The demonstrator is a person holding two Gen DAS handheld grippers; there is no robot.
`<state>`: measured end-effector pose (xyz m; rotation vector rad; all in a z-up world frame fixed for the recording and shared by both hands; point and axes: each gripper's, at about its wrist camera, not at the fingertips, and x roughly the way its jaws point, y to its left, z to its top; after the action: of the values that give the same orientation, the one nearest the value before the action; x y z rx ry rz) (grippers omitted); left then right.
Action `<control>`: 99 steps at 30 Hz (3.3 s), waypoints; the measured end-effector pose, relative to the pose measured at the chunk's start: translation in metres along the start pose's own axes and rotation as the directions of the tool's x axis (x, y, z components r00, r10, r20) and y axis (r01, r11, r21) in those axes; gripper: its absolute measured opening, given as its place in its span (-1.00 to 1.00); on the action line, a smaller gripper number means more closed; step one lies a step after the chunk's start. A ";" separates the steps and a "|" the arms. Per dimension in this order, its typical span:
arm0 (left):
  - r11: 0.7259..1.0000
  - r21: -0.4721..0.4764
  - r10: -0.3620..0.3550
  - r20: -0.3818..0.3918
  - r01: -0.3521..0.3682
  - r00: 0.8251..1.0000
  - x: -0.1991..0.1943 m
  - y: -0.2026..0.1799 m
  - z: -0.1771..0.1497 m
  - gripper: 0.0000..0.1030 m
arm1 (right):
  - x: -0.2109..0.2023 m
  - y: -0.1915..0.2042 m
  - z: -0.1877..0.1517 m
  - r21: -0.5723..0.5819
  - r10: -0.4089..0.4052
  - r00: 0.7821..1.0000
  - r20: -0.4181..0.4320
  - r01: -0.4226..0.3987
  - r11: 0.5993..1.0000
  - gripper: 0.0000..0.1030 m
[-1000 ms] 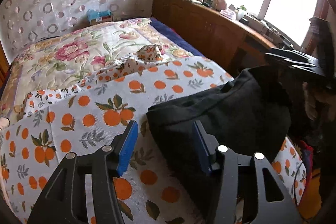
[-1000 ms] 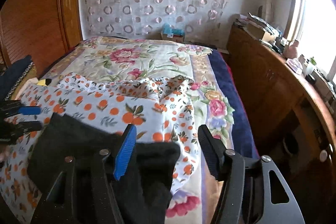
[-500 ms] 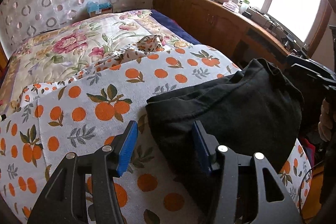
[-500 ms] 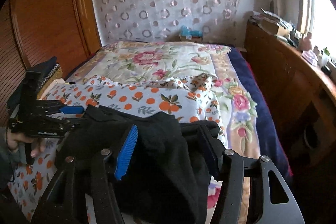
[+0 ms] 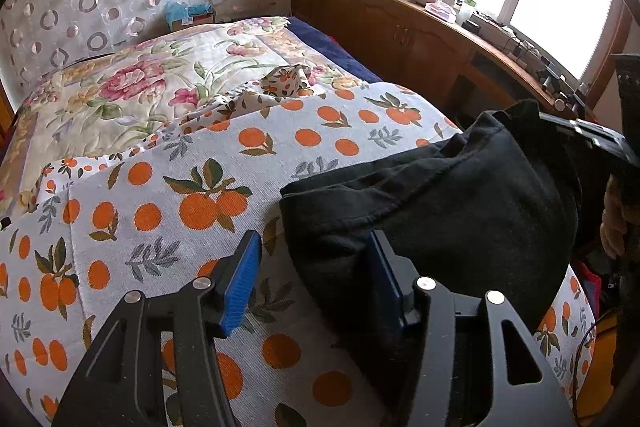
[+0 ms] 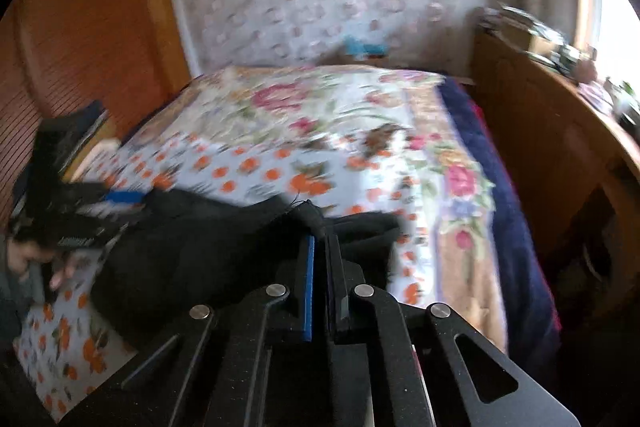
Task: Fold small clothes
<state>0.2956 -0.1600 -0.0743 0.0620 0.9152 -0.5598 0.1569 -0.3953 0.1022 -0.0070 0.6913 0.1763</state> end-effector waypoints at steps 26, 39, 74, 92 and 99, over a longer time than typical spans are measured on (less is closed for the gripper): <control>1.000 0.012 -0.001 -0.006 0.001 1.000 0.016 0.002 0.006 0.23 | 0.056 -0.022 -0.040 0.182 0.056 0.993 -0.102 -0.037 0.983 0.66; 0.993 -0.008 -0.120 -0.005 0.120 0.993 0.018 -0.002 0.012 -0.67 | 0.035 -0.007 -0.047 0.148 0.113 0.991 -0.068 -0.102 0.984 -0.17; 0.962 -0.198 0.259 0.437 -0.189 0.861 -0.242 0.114 -0.073 -0.81 | 0.043 0.181 0.050 -0.348 0.344 0.934 0.100 -0.291 0.891 -0.50; 0.792 -0.545 0.536 0.405 -0.275 0.741 -0.283 0.215 -0.168 -0.84 | 0.176 0.325 0.178 -0.642 0.567 0.820 -0.075 -0.475 0.602 -0.50; 0.749 -0.576 0.563 0.290 -0.328 0.774 -0.258 0.245 -0.193 -0.84 | 0.263 0.360 0.191 -0.595 0.438 0.897 -0.055 -0.382 0.707 -0.09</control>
<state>0.1493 0.2159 -0.0409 -0.2983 0.5263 0.1508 0.4176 0.0137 0.1014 -0.4535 0.5114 0.8255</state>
